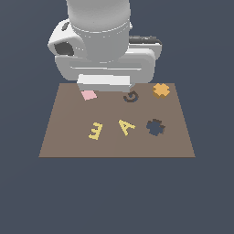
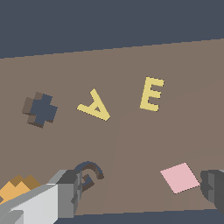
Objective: Insert a designated object into the corresponding slot on a board.
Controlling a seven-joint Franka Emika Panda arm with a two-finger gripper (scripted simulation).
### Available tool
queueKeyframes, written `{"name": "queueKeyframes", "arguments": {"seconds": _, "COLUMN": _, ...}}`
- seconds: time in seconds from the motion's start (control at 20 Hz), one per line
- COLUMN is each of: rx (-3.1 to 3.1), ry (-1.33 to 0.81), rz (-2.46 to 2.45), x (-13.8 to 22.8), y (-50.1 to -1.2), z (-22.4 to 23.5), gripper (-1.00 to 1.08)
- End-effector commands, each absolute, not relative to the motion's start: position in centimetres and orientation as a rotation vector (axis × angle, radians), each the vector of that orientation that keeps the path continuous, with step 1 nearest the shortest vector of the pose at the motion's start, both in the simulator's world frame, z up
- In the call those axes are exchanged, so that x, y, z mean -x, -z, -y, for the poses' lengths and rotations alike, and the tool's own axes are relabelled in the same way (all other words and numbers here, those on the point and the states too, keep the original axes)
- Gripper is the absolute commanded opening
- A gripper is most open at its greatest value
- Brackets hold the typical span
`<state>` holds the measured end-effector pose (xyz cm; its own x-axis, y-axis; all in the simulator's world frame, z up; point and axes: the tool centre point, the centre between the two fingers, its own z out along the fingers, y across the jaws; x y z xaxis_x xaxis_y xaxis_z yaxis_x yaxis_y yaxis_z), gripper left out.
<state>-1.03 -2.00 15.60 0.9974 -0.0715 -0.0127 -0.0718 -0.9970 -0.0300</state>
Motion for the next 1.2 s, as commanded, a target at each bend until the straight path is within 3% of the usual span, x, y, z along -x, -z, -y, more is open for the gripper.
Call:
{"name": "queueKeyframes", "arguments": {"seconds": 0.0, "rx": 3.109, "ry": -0.018, "rz": -0.112, "x": 1.0, "y": -15.6, "z": 2.0, "gripper": 1.0}}
{"name": "queueKeyframes", "arguments": {"seconds": 0.6, "rx": 3.106, "ry": -0.016, "rz": -0.227, "x": 2.6, "y": -14.6, "z": 0.6, "gripper": 1.0}}
{"name": "queueKeyframes", "arguments": {"seconds": 1.15, "rx": 3.078, "ry": -0.012, "rz": -0.515, "x": 6.0, "y": -12.2, "z": -3.5, "gripper": 1.0}}
